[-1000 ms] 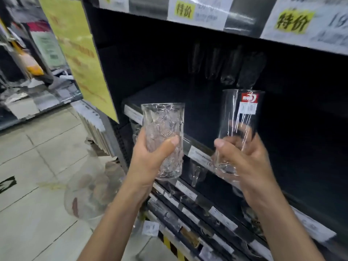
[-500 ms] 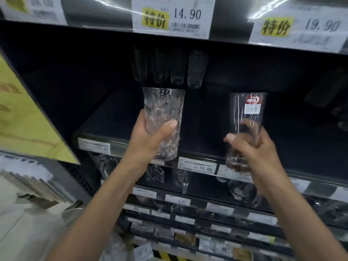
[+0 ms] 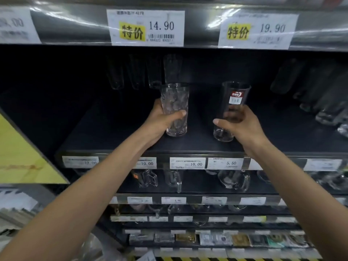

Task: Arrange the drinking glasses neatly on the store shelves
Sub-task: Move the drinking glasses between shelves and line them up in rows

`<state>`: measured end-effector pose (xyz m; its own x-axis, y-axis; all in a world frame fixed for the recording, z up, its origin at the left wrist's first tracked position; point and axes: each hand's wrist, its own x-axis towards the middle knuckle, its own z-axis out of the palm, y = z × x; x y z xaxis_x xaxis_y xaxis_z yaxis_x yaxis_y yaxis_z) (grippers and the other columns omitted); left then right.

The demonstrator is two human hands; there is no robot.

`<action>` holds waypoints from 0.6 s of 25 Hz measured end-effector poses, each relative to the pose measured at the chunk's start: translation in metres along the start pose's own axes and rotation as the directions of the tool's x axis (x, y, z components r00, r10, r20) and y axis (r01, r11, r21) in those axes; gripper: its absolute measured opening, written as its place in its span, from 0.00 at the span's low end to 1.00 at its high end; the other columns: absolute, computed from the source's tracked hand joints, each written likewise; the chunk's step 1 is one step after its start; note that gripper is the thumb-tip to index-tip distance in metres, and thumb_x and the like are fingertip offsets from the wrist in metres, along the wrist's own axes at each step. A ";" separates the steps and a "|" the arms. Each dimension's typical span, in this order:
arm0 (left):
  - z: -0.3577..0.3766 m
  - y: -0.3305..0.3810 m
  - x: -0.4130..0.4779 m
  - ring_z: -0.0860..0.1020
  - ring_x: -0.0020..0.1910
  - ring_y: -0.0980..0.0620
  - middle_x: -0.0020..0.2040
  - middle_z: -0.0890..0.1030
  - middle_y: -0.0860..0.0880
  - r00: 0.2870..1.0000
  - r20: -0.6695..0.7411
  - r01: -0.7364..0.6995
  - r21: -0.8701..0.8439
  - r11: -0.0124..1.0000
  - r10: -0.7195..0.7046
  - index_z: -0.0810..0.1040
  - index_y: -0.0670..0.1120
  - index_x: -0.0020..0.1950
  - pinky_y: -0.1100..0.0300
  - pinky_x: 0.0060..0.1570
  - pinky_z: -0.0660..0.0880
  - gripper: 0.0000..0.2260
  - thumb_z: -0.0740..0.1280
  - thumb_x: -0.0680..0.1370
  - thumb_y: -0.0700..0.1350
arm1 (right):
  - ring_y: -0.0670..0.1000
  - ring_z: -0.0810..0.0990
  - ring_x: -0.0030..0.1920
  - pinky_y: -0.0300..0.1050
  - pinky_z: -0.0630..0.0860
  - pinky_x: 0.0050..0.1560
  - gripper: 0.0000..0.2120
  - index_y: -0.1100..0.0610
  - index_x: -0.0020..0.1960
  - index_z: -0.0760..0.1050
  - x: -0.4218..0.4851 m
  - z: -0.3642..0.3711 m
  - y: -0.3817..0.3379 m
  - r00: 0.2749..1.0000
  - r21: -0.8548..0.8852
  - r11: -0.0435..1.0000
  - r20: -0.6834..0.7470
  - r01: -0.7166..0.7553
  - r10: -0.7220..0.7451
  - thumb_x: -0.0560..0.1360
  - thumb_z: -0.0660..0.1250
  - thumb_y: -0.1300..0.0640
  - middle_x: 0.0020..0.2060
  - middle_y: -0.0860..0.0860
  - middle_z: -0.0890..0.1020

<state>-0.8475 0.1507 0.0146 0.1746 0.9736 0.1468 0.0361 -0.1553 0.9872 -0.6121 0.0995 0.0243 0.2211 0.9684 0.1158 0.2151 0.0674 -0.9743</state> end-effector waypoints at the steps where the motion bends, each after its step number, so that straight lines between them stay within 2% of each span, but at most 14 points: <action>1: 0.002 -0.002 0.006 0.80 0.61 0.45 0.62 0.80 0.41 1.000 -0.015 0.010 0.012 1.000 -0.009 0.69 0.40 0.69 0.45 0.64 0.76 0.38 0.79 0.63 0.49 | 0.43 0.83 0.50 0.40 0.78 0.44 0.29 0.51 0.62 0.72 0.005 0.000 0.002 1.000 -0.013 1.000 -0.002 0.003 -0.003 0.65 0.81 0.55 0.51 0.46 0.82; 4: 0.006 -0.012 0.026 0.80 0.61 0.42 0.62 0.79 0.38 0.998 -0.049 0.034 0.049 0.998 -0.032 0.67 0.39 0.69 0.44 0.64 0.76 0.43 0.81 0.60 0.49 | 0.46 0.82 0.53 0.45 0.80 0.53 0.29 0.50 0.61 0.72 0.023 -0.001 0.010 1.000 -0.041 0.999 -0.011 0.022 -0.023 0.65 0.81 0.55 0.53 0.47 0.82; 7: 0.012 -0.019 0.044 0.82 0.58 0.45 0.59 0.81 0.40 0.997 -0.083 0.021 0.100 0.995 -0.013 0.70 0.38 0.67 0.46 0.61 0.78 0.39 0.81 0.62 0.50 | 0.46 0.81 0.55 0.44 0.78 0.57 0.29 0.48 0.61 0.72 0.042 -0.003 0.018 0.999 -0.112 0.993 -0.019 0.029 -0.031 0.64 0.81 0.50 0.53 0.45 0.82; 10: 0.024 -0.017 0.052 0.81 0.52 0.57 0.54 0.81 0.49 0.996 -0.084 -0.027 0.151 0.988 0.040 0.71 0.43 0.62 0.64 0.54 0.78 0.25 0.79 0.70 0.41 | 0.46 0.81 0.54 0.44 0.77 0.58 0.29 0.46 0.60 0.72 0.064 -0.004 0.022 1.000 -0.156 0.988 -0.008 0.009 -0.011 0.63 0.81 0.48 0.52 0.44 0.81; 11: 0.028 -0.017 0.056 0.79 0.51 0.63 0.54 0.79 0.52 0.996 -0.070 -0.040 0.166 0.985 0.053 0.70 0.45 0.62 0.70 0.51 0.77 0.24 0.77 0.72 0.38 | 0.46 0.80 0.54 0.44 0.77 0.59 0.31 0.47 0.61 0.71 0.071 -0.004 0.023 1.000 -0.169 0.986 0.001 0.005 -0.005 0.64 0.81 0.48 0.52 0.44 0.81; 13: 0.032 -0.019 0.067 0.76 0.51 0.68 0.57 0.78 0.54 0.997 -0.046 -0.052 0.201 0.978 0.062 0.70 0.46 0.67 0.76 0.48 0.74 0.25 0.76 0.74 0.40 | 0.47 0.80 0.54 0.43 0.77 0.57 0.34 0.51 0.65 0.68 0.086 0.000 0.022 1.000 -0.201 0.980 0.002 0.007 -0.006 0.65 0.81 0.50 0.52 0.46 0.79; 15: 0.032 -0.024 0.082 0.75 0.51 0.69 0.59 0.79 0.54 0.997 -0.040 -0.047 0.250 0.967 0.059 0.72 0.46 0.70 0.79 0.45 0.72 0.26 0.76 0.74 0.46 | 0.48 0.79 0.53 0.44 0.78 0.57 0.37 0.55 0.68 0.65 0.100 0.006 0.024 1.000 -0.210 0.978 -0.024 0.007 -0.012 0.66 0.81 0.50 0.50 0.47 0.78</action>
<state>-0.8024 0.2292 0.0008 0.1372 0.9687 0.2070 0.2726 -0.2378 0.9323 -0.5902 0.1991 0.0110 0.2410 0.9615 0.1322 0.4117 0.0221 -0.9111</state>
